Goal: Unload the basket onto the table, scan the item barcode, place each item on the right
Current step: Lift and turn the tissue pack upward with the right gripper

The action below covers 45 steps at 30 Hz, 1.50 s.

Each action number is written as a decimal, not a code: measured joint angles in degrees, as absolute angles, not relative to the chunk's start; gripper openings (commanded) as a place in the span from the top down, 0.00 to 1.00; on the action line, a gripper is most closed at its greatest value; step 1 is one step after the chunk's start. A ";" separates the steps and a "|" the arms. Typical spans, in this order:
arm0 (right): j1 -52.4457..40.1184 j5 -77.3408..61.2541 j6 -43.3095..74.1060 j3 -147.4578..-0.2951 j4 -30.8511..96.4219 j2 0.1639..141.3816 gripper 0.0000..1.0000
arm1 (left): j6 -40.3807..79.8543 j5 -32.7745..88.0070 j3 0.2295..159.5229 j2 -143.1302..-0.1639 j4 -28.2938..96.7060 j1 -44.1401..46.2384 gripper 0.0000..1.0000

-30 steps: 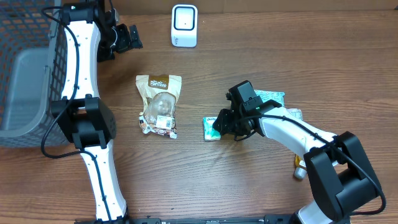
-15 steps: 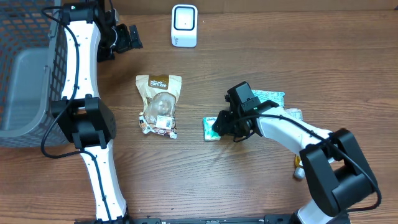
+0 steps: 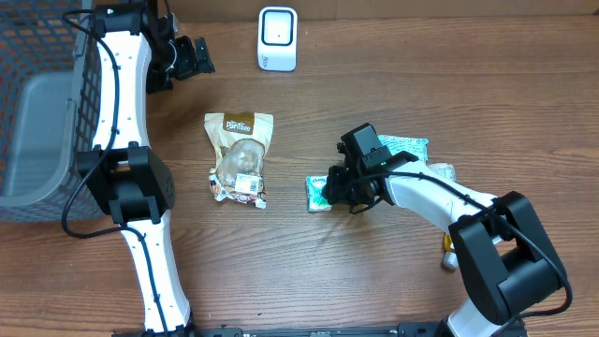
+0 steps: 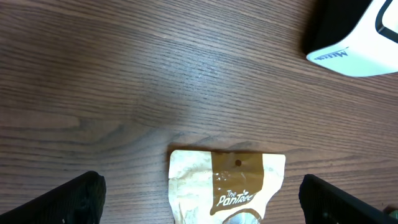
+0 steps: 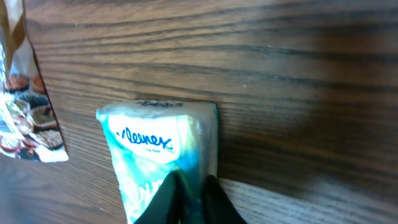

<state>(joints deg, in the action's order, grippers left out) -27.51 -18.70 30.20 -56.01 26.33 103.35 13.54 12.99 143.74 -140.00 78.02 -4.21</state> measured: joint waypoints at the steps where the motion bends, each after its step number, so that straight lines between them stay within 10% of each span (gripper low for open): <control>1: -27.53 -18.79 30.44 -56.01 26.22 103.35 0.96 | 13.54 12.99 143.74 -140.00 78.02 -4.21 0.00; 12: -25.56 -28.16 27.99 -55.68 25.63 103.35 0.96 | 13.56 12.99 143.74 -140.00 78.02 -4.21 0.00; 28: -20.62 -80.90 7.64 -55.66 23.62 94.96 0.96 | 13.54 12.99 143.74 -140.00 78.02 -4.21 0.00; 45: -20.60 -88.01 6.76 -55.64 27.51 86.65 0.96 | 13.54 12.99 143.74 -140.00 78.00 -4.12 0.00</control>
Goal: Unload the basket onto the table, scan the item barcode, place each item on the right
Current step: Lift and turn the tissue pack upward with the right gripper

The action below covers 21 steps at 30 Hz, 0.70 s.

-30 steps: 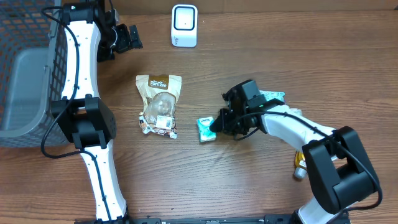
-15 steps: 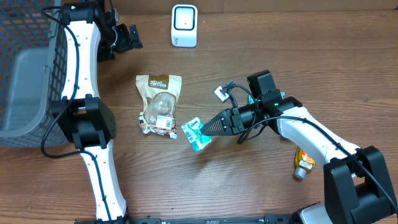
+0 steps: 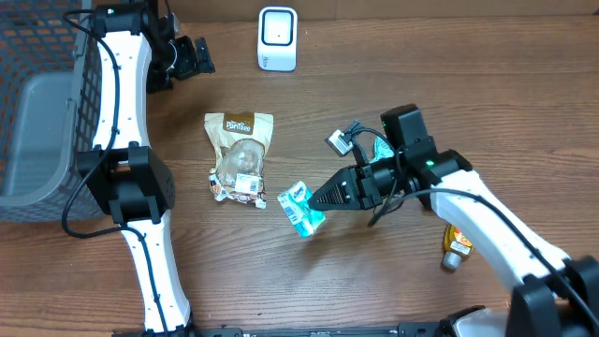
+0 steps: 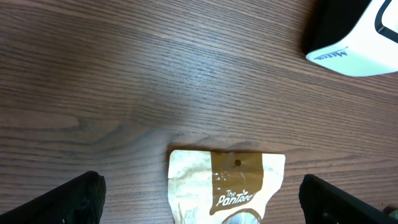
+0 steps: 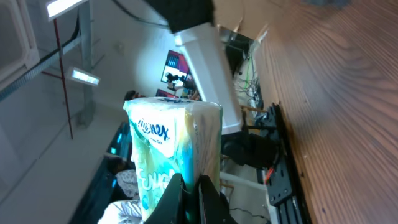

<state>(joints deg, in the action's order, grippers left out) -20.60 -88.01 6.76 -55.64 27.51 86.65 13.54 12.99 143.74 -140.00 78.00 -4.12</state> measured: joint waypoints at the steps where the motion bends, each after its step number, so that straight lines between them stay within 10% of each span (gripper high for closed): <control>1: -20.60 -88.01 7.07 -55.64 27.51 85.47 0.96 | 13.54 12.99 143.74 -140.00 78.02 -4.12 0.00; 21: -20.60 -88.03 16.51 -55.61 21.85 70.26 0.96 | 13.54 12.99 143.74 -140.00 78.02 -3.95 0.00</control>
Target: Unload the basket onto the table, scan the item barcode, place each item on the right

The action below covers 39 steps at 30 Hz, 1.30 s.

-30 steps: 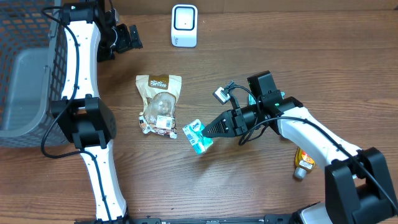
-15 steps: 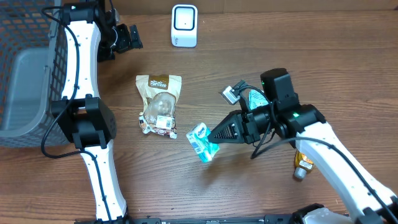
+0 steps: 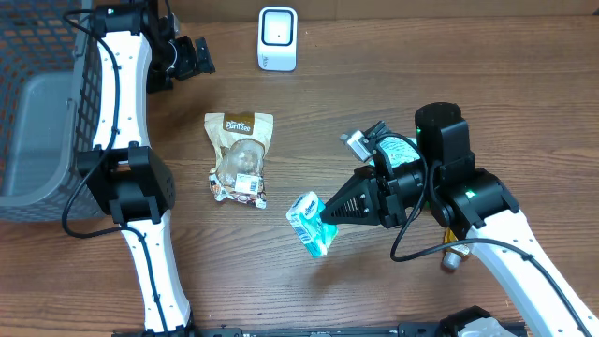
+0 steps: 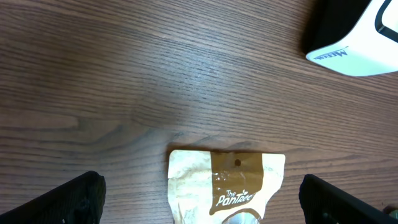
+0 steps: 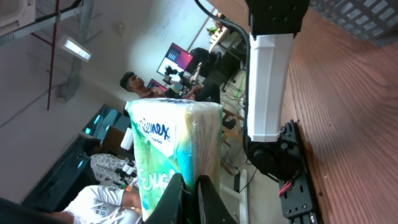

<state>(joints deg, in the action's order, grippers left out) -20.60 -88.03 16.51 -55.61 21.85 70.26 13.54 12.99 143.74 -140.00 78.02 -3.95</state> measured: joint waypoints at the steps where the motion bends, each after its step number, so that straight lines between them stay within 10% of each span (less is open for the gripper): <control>1: -20.60 -88.05 16.88 -55.61 21.85 69.93 0.96 | 13.54 12.99 143.74 -140.00 78.02 -3.88 0.00; 39: -20.60 -85.47 30.79 -55.59 15.64 68.84 0.96 | 13.54 12.99 143.74 -140.00 78.02 -3.73 0.00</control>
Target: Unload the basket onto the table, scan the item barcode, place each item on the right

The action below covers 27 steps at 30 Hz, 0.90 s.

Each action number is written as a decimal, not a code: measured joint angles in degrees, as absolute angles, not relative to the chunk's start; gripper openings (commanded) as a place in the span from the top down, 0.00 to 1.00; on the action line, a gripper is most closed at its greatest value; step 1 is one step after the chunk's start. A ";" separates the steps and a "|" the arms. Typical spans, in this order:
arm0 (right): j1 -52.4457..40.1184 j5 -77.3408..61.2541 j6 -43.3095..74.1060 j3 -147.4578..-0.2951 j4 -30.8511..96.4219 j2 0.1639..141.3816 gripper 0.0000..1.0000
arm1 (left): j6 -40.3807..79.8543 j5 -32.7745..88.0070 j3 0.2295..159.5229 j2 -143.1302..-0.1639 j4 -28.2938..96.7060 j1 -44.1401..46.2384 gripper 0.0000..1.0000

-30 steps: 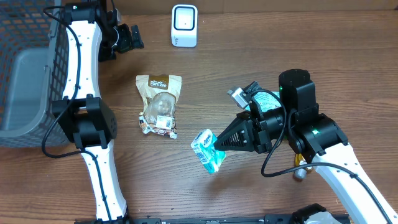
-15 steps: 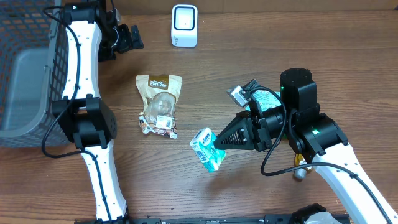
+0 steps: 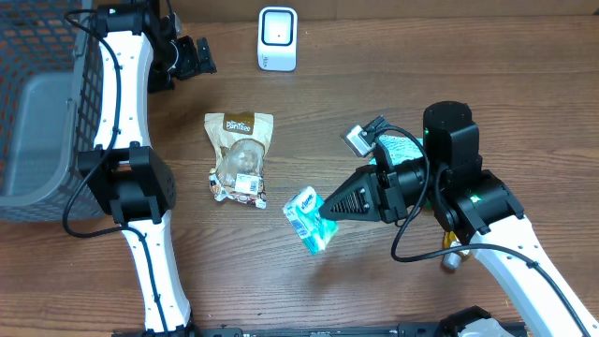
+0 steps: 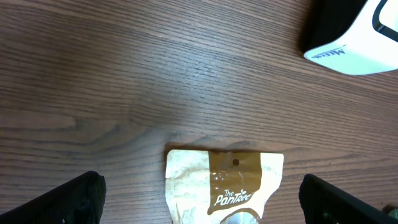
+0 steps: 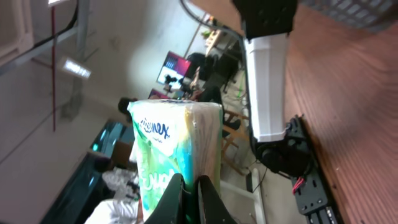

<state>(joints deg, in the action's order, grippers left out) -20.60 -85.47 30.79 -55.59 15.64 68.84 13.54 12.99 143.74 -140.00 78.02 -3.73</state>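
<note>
My right gripper [image 3: 328, 213] is shut on a teal and white Kleenex tissue pack [image 3: 307, 221], held up off the table right of centre. In the right wrist view the pack [image 5: 174, 155] fills the middle, pinched at its lower edge by the fingers [image 5: 173, 199]. The white barcode scanner [image 3: 277, 37] stands at the table's far edge, its corner [image 4: 354, 43] also in the left wrist view. My left gripper [image 3: 192, 58] hangs open near the far left, left of the scanner, nothing between its fingers [image 4: 68, 199].
A tan PanTree snack pouch [image 3: 240, 157] lies left of centre, its top [image 4: 224, 183] below the left wrist camera. A dark wire basket [image 3: 37, 112] stands at the left edge. Another teal pack [image 3: 404, 146] and a small bottle [image 3: 451, 258] lie by the right arm.
The right gripper with the tissue pack has shifted slightly up and left, and the pack's tilt has changed a little. The left arm, pouch and scanner have not moved.
The right gripper was shut on the tissue pack lying on the table by the other teal pack. Then the pack was held off the table, nearer the pouch. Later it hung lower and more central, turned on edge, and now sits slightly higher. The left arm stayed still.
</note>
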 measured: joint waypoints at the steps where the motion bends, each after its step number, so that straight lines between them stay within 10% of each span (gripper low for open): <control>1: -20.60 -84.53 31.79 -55.59 14.83 68.84 0.96 | 13.54 12.97 143.74 -140.00 78.02 -3.73 0.00; 27: -20.34 -40.10 29.87 -55.18 35.14 68.84 0.96 | 13.54 12.99 143.74 -140.00 78.00 -3.73 0.00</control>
